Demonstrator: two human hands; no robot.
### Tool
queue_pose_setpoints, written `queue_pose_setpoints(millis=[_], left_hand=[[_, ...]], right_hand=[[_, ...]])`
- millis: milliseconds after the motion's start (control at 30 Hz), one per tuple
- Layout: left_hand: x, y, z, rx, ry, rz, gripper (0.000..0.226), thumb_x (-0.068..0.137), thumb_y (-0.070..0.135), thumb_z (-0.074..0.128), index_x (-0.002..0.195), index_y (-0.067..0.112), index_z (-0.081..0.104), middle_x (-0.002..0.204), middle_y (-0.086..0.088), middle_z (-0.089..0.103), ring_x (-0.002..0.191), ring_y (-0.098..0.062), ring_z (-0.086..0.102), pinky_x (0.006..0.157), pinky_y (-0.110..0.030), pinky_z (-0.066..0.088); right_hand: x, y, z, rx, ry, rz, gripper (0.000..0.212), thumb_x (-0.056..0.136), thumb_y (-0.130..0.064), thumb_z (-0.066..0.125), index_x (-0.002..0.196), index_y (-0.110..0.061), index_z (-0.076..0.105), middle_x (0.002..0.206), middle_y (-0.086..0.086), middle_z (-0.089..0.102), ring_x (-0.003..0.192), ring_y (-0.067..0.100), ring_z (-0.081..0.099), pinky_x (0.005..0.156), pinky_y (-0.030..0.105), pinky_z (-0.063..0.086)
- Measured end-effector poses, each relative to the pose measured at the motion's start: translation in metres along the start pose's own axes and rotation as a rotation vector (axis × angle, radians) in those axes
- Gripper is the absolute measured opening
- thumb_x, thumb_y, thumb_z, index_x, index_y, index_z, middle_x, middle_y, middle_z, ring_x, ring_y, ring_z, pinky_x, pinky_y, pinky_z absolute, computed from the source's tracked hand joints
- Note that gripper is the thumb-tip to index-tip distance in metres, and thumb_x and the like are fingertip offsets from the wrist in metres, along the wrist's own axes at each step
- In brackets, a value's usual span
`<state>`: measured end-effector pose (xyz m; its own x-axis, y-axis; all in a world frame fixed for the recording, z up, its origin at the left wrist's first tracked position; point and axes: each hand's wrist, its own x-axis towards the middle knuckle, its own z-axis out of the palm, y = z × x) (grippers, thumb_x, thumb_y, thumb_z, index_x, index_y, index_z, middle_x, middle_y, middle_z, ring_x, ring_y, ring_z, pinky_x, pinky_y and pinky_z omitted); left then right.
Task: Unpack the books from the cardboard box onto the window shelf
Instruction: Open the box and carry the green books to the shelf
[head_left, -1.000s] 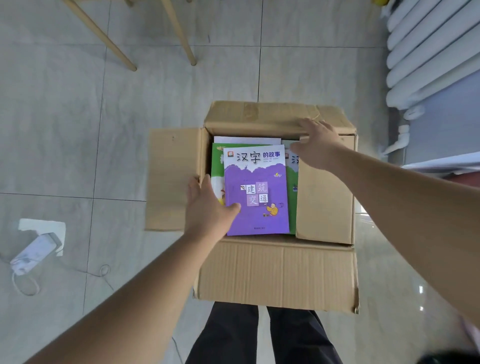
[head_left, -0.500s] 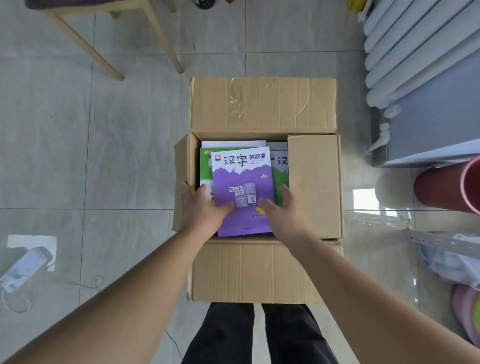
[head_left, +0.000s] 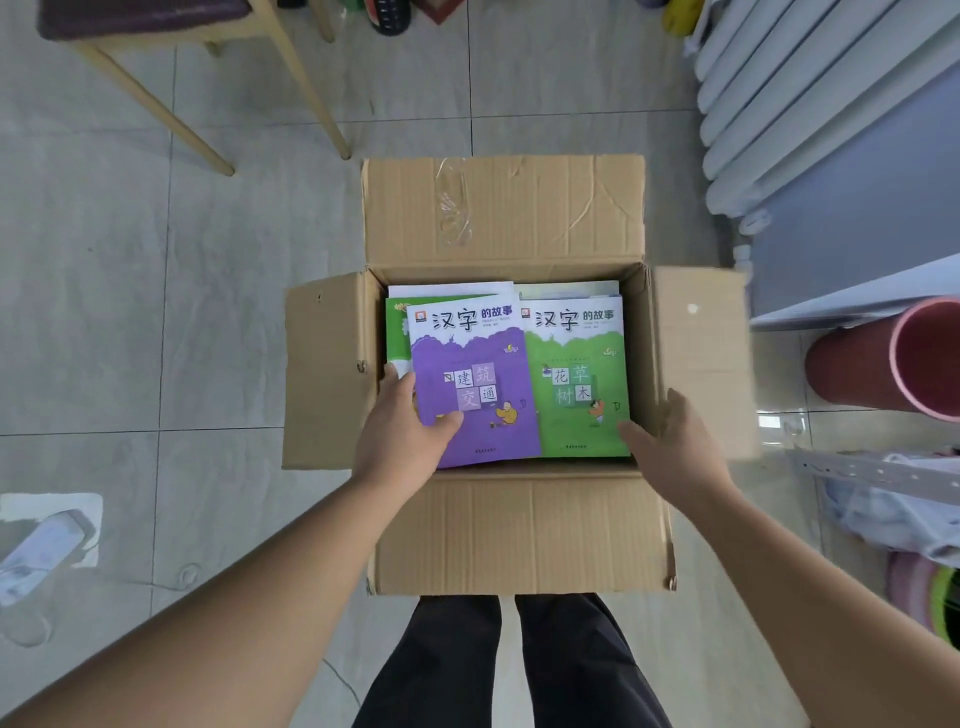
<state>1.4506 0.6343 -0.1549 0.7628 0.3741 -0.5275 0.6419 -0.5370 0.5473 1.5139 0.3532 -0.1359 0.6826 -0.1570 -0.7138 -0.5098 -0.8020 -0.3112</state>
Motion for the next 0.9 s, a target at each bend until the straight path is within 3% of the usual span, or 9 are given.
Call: queue_pose_setpoints(millis=[100, 233, 300, 367, 433, 533, 600, 800, 900], left_hand=[[0.009, 0.001, 0.0, -0.069, -0.022, -0.092, 0.041, 0.088, 0.038, 0.08, 0.121, 0.024, 0.06, 0.119, 0.01, 0.054, 0.103, -0.014, 0.061, 0.072, -0.025, 0.04], [0.024, -0.004, 0.001, -0.196, -0.016, -0.321, 0.055, 0.085, 0.039, 0.084, 0.127, 0.024, 0.051, 0.087, 0.022, 0.05, 0.067, 0.011, 0.048, 0.049, -0.009, 0.029], [0.03, -0.007, 0.003, -0.252, -0.032, -0.359, 0.069, 0.084, 0.037, 0.086, 0.138, 0.018, 0.047, 0.088, 0.025, 0.049, 0.07, 0.01, 0.049, 0.053, -0.012, 0.034], [0.035, -0.011, 0.004, -0.293, -0.053, -0.403, 0.072, 0.082, 0.037, 0.087, 0.136, 0.016, 0.045, 0.107, 0.01, 0.064, 0.082, -0.009, 0.064, 0.061, -0.024, 0.044], [0.039, -0.015, 0.005, -0.288, -0.062, -0.422, 0.059, 0.082, 0.035, 0.086, 0.125, 0.017, 0.049, 0.114, -0.002, 0.07, 0.077, -0.016, 0.064, 0.061, -0.029, 0.045], [0.041, -0.018, 0.008, -0.332, -0.048, -0.396, 0.048, 0.082, 0.027, 0.083, 0.121, 0.014, 0.058, 0.11, -0.008, 0.075, 0.07, -0.019, 0.061, 0.065, -0.029, 0.046], [0.038, -0.017, 0.009, -0.319, -0.026, -0.382, 0.046, 0.082, 0.029, 0.081, 0.121, 0.017, 0.059, 0.108, -0.001, 0.075, 0.08, -0.019, 0.067, 0.066, -0.03, 0.048], [0.036, -0.015, 0.01, -0.304, -0.001, -0.373, 0.035, 0.084, 0.027, 0.078, 0.115, 0.021, 0.062, 0.097, 0.008, 0.073, 0.078, -0.007, 0.066, 0.059, -0.026, 0.042], [0.042, -0.014, 0.003, -0.311, -0.013, -0.409, 0.032, 0.085, 0.032, 0.078, 0.112, 0.021, 0.065, 0.097, 0.007, 0.073, 0.076, -0.01, 0.065, 0.058, -0.027, 0.041]], right_hand=[[0.01, 0.002, 0.0, -0.024, -0.067, 0.005, 0.07, 0.096, -0.034, 0.066, 0.155, -0.012, 0.038, 0.148, 0.011, 0.056, 0.113, 0.032, 0.058, 0.087, 0.037, 0.047], [0.01, -0.013, 0.012, -0.2, 0.129, -0.153, 0.065, 0.092, -0.032, 0.065, 0.148, -0.006, 0.046, 0.154, 0.017, 0.045, 0.142, 0.039, 0.039, 0.117, 0.045, 0.032], [0.006, -0.027, 0.025, -0.142, 0.052, -0.234, 0.061, 0.093, -0.031, 0.066, 0.149, -0.012, 0.048, 0.152, 0.013, 0.051, 0.136, 0.033, 0.047, 0.109, 0.038, 0.04], [0.004, -0.041, 0.042, -0.017, -0.142, -0.178, 0.062, 0.095, -0.034, 0.064, 0.152, -0.021, 0.045, 0.151, 0.004, 0.055, 0.114, 0.021, 0.058, 0.077, 0.026, 0.051], [0.004, -0.05, 0.058, 0.077, -0.293, -0.101, 0.061, 0.095, -0.033, 0.064, 0.153, -0.025, 0.044, 0.148, -0.002, 0.056, 0.093, 0.014, 0.063, 0.057, 0.022, 0.045], [0.005, -0.059, 0.08, 0.21, -0.324, -0.092, 0.017, 0.094, -0.029, 0.068, 0.11, -0.034, 0.063, 0.118, -0.005, 0.067, 0.07, 0.01, 0.061, 0.053, 0.022, 0.045], [0.005, -0.066, 0.09, 0.265, -0.326, -0.084, 0.012, 0.093, -0.029, 0.07, 0.089, -0.034, 0.06, 0.1, -0.005, 0.067, 0.071, 0.015, 0.059, 0.054, 0.024, 0.043], [-0.001, -0.078, 0.105, 0.25, -0.397, -0.081, 0.019, 0.091, -0.033, 0.069, 0.104, -0.019, 0.069, 0.127, 0.021, 0.062, 0.079, 0.021, 0.052, 0.06, 0.026, 0.039], [0.004, -0.074, 0.098, 0.274, -0.4, -0.057, 0.026, 0.094, -0.03, 0.069, 0.116, -0.018, 0.067, 0.114, 0.009, 0.071, 0.072, 0.016, 0.058, 0.061, 0.025, 0.043]])
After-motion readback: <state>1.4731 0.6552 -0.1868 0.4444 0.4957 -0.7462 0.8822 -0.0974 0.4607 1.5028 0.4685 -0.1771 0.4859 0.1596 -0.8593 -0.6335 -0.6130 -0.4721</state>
